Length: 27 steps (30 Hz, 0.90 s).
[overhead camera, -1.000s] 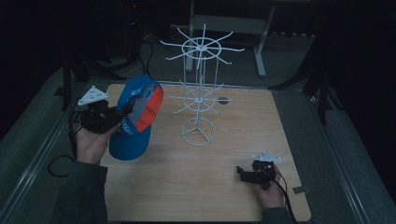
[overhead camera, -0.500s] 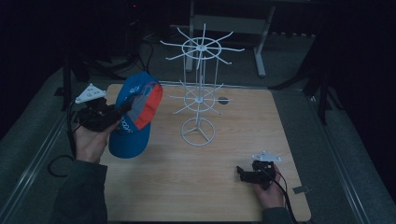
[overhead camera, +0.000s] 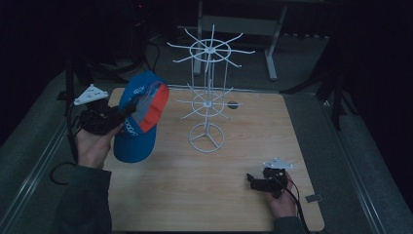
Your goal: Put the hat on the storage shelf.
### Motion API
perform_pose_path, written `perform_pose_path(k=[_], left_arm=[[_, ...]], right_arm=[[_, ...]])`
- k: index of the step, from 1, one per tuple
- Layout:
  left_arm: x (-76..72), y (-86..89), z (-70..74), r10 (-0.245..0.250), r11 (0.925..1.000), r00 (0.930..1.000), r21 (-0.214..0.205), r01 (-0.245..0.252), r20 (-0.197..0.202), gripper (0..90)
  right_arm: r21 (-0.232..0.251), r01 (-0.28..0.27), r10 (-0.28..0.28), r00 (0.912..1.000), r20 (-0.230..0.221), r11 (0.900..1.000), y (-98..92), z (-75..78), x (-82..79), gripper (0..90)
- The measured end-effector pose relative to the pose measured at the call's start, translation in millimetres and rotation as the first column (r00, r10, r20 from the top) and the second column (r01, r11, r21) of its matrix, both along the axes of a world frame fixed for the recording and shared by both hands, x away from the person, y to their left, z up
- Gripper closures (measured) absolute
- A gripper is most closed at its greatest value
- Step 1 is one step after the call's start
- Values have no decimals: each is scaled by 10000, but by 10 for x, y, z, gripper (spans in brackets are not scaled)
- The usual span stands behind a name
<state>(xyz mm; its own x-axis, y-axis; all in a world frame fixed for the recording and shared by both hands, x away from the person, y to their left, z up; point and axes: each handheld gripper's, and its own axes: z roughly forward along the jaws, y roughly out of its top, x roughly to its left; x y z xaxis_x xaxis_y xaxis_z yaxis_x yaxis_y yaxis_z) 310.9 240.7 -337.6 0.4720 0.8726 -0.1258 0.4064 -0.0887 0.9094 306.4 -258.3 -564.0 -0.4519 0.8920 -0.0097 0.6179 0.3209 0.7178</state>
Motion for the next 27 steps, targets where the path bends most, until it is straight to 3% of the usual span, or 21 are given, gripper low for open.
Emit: perform_pose_path(k=[14,27], left_arm=[[20,-10,71,63,10000,9999,-54,-63,134,887],[20,13,106,113,9990,9995,-443,-100,299,887]], right_arm=[[-2,-3,3,10000,3,10000,0,0,0,111],[0,-2,2,10000,2,10000,0,0,0,110]])
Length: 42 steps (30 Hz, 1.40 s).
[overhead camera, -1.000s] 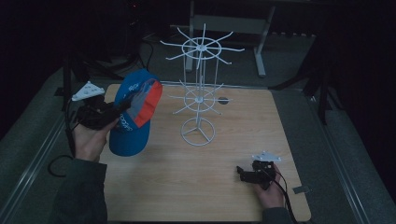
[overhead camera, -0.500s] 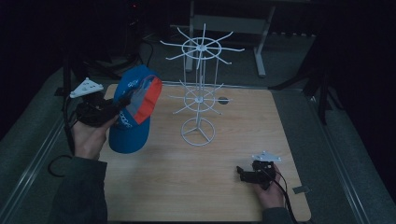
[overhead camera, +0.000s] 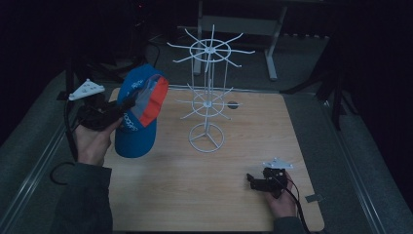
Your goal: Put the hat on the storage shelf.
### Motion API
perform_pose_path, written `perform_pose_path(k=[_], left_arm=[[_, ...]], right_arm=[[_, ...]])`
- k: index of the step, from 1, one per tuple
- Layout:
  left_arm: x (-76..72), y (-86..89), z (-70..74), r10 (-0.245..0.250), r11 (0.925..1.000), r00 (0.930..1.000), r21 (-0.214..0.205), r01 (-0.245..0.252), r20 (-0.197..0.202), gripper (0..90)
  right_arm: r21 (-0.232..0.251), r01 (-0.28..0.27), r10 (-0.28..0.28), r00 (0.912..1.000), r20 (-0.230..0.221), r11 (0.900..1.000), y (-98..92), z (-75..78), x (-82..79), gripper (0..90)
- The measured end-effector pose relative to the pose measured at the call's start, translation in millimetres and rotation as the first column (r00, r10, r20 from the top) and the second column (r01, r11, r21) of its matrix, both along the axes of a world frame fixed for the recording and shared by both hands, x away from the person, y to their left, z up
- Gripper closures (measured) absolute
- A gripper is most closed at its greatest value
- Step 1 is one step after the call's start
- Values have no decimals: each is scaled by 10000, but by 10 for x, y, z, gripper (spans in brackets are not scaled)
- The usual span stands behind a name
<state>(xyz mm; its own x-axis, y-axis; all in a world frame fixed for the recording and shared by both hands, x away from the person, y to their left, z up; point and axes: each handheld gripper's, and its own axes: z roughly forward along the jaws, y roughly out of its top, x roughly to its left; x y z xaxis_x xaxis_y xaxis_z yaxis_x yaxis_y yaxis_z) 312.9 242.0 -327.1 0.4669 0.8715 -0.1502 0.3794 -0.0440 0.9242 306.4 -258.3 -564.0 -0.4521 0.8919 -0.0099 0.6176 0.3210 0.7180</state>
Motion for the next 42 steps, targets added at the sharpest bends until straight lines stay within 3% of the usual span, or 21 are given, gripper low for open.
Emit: perform_pose_path(k=[8,42], left_arm=[[0,35,60,22,10000,9999,-18,-21,114,887],[50,105,241,-148,9955,9990,-931,187,419,887]], right_arm=[[-3,-1,1,10000,0,10000,0,0,0,111],[-13,-16,16,10000,-2,10000,-1,0,0,111]])
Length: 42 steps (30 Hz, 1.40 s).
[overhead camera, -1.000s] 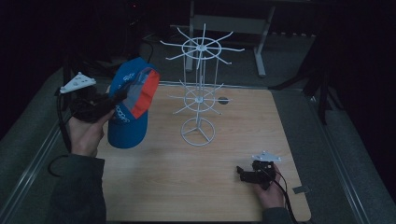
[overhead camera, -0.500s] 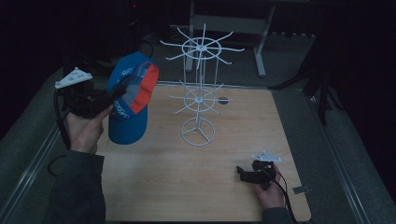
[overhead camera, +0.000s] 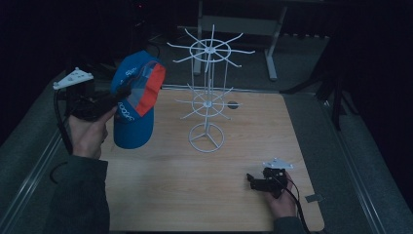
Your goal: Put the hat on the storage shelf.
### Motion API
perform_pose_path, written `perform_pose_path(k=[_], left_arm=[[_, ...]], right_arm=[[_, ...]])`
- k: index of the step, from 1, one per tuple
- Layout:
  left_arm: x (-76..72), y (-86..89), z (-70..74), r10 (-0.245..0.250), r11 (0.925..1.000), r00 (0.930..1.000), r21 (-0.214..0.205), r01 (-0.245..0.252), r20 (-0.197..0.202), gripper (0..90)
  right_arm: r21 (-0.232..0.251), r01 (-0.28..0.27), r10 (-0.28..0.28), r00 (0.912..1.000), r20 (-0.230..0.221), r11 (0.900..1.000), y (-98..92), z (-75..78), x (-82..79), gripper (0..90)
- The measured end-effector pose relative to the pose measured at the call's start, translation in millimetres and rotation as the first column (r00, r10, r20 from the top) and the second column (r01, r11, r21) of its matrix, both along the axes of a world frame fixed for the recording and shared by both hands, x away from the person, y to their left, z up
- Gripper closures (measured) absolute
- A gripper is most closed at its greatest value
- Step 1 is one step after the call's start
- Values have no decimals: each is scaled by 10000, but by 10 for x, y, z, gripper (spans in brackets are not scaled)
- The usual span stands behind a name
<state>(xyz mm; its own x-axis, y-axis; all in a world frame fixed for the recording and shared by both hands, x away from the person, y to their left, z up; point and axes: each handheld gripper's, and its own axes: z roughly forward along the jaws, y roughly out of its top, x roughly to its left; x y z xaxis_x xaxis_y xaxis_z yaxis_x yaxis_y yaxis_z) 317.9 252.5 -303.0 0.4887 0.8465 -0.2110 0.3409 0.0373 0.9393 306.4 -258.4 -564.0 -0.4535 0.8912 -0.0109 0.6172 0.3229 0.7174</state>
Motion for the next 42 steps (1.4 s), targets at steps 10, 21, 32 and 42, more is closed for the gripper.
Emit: perform_pose_path(k=[10,21,32,42], left_arm=[[54,68,45,-206,9981,9998,-588,202,-65,887],[94,64,76,-108,9986,9999,-515,105,-66,887],[152,22,147,-24,9979,10000,-641,29,79,887],[159,-24,237,-121,9958,9991,-901,157,401,887]], right_arm=[[11,16,-16,10000,3,10000,1,0,0,111],[11,15,-15,10000,2,10000,1,0,0,111],[12,16,-16,10000,2,10000,1,0,0,110],[12,14,-14,10000,3,10000,1,0,0,111]])
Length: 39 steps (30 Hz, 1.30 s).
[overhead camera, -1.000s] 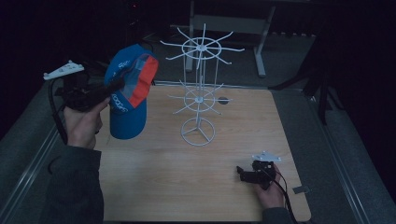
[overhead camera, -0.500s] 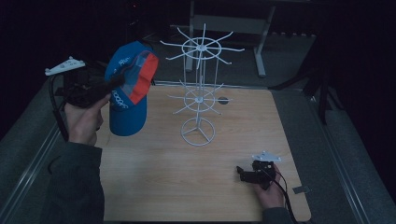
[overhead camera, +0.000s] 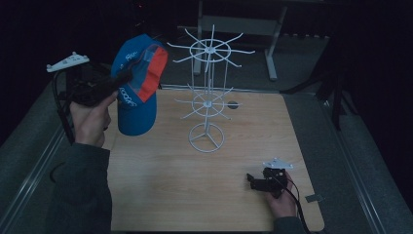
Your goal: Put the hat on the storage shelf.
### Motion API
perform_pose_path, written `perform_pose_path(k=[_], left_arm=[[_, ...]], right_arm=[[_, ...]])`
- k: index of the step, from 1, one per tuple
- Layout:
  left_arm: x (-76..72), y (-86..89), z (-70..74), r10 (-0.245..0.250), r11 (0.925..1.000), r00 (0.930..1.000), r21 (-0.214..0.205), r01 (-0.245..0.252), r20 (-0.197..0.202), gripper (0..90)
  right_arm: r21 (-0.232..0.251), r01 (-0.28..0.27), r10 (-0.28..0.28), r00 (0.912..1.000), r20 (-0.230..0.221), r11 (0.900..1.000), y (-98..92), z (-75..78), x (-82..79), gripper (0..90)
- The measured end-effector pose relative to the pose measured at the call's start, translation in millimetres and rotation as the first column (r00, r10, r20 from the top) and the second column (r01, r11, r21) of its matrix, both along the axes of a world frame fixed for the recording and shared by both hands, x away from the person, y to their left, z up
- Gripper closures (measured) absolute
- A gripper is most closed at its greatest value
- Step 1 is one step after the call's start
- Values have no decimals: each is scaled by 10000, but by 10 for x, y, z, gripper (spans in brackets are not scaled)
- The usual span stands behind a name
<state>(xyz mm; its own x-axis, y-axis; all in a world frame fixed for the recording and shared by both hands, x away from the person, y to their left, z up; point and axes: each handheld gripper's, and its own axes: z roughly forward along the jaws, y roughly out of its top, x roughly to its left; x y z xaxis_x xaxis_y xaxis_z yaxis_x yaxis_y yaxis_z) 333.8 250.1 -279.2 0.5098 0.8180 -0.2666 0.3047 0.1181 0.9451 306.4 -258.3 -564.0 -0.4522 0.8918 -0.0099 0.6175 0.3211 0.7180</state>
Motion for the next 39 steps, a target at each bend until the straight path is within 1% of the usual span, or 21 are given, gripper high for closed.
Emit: perform_pose_path(k=[3,6,9,14,17,19,22,25,27,29,30,32,33,35,38,39], left_arm=[[-9,4,10,-50,9997,9998,-233,54,172,888],[-16,12,16,-41,9991,9997,-410,51,261,887],[-29,20,26,-7,9982,9990,-600,34,456,887],[-49,17,38,76,9975,9977,-712,-27,679,887],[-54,3,42,-37,9974,9970,-717,93,771,887],[-58,-14,47,-197,9972,9962,-697,256,849,887],[-66,-49,55,-494,9971,9937,-519,548,1005,887],[-82,-81,67,-808,9956,9891,-364,859,1227,887],[-93,-97,72,-1027,9939,9859,-259,1070,1322,886],[-104,-114,68,-1349,9905,9809,-61,1371,1403,885],[-108,-118,64,-1445,9894,9794,43,1454,1407,884],[-101,-125,45,-1703,9853,9771,334,1674,1273,883],[-93,-129,32,-1725,9844,9780,542,1672,1171,883],[-69,-119,-6,-1756,9819,9809,874,1683,838,882],[-37,-99,-53,-1849,9778,9816,1090,1788,480,880],[-26,-98,-65,-1938,9746,9805,1207,1886,323,879]], right_arm=[[1,2,-2,10000,0,10000,0,0,0,110],[-1,-1,1,10000,1,10000,0,0,0,111],[-10,-7,7,10000,-4,10000,-1,0,0,111],[-17,-15,15,10000,-1,10000,-1,0,0,110],[-18,-15,15,10000,0,10000,-1,0,0,111],[-18,-16,16,10000,0,10000,-1,0,0,111],[-15,-17,17,10000,2,10000,-1,0,0,110],[-10,-11,11,10000,0,10000,-1,0,0,111],[-1,-1,1,10000,1,10000,0,0,0,111],[-1,0,0,10000,0,10000,0,0,0,111],[1,1,-1,10000,-2,10000,0,0,0,111],[0,1,-1,10000,0,10000,0,0,0,111],[0,1,-1,10000,0,10000,0,0,0,111],[1,2,-2,10000,-1,10000,0,0,0,111],[5,7,-7,10000,-5,10000,0,0,0,111],[3,5,-5,10000,-3,10000,0,0,0,110]])
